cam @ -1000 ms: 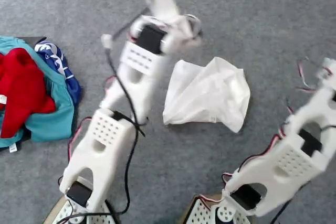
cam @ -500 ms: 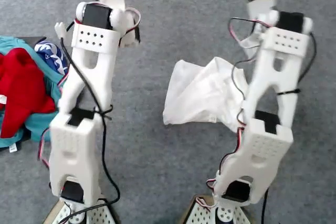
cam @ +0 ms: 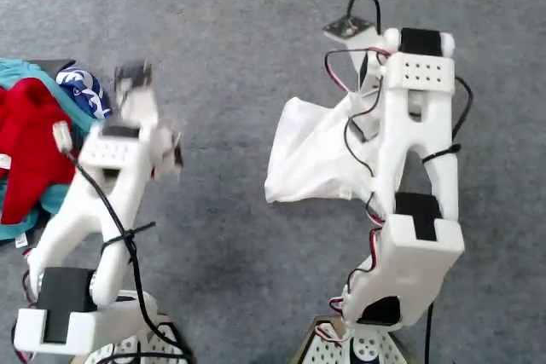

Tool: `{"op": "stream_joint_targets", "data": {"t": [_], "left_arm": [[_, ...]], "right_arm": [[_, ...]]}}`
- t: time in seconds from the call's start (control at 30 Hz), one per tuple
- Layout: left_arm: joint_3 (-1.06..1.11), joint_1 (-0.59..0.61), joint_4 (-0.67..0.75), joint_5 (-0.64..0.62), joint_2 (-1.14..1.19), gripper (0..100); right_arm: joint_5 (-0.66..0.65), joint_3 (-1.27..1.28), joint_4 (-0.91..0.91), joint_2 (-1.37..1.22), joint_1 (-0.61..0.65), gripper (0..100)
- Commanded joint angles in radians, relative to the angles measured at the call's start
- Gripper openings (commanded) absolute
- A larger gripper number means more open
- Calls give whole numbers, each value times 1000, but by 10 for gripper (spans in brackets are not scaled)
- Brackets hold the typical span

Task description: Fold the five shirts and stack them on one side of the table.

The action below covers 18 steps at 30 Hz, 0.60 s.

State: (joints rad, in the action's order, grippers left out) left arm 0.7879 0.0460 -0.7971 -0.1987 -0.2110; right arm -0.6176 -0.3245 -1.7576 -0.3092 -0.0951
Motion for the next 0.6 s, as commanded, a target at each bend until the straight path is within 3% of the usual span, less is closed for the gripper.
{"op": "stream_joint_targets", "data": {"t": [0.0,0.07,0.27,0.57], "left_arm": [[33,5,124,0,-51,113],[16,-16,123,-23,-31,113],[5,-47,104,-26,12,113],[-21,-7,72,-28,21,113]], "right_arm": [[86,25,0,61,11,26],[129,33,12,59,14,48],[176,44,35,53,17,238],[176,36,98,-88,34,232]]}}
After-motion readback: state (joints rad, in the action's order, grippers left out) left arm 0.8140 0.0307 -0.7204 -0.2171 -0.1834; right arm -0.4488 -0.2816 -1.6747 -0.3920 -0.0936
